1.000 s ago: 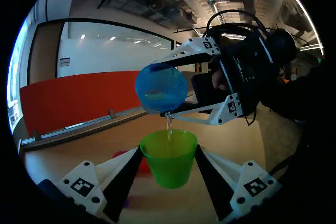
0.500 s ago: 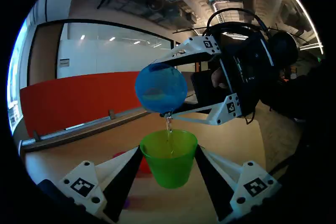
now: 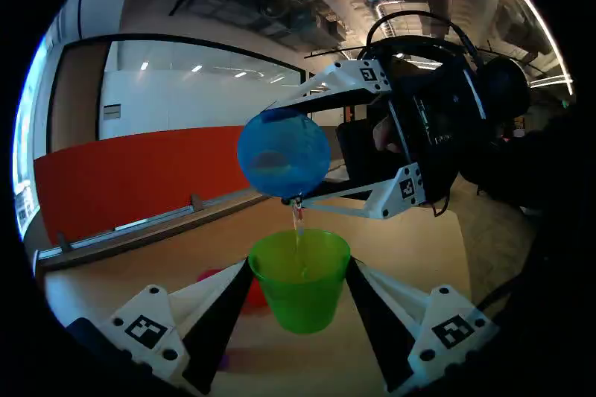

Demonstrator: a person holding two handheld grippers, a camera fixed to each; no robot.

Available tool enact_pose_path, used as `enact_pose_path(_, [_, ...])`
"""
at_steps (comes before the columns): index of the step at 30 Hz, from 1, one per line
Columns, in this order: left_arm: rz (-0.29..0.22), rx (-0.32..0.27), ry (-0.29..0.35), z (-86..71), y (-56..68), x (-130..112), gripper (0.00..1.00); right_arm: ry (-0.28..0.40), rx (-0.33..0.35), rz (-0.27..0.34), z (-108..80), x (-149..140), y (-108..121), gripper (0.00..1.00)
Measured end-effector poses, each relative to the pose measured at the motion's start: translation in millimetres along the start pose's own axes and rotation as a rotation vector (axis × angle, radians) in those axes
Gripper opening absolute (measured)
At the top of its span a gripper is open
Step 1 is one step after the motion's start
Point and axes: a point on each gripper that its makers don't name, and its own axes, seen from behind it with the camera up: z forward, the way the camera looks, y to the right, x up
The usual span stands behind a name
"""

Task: Pour water

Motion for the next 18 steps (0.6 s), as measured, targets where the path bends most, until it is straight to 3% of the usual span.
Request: enact_pose_path(18, [0.008, -0.006, -0.005, 2.3, 4.2, -1.1, 0.88, -0.007, 0.012, -0.051, -1.9, -3.4, 0.6, 0.91])
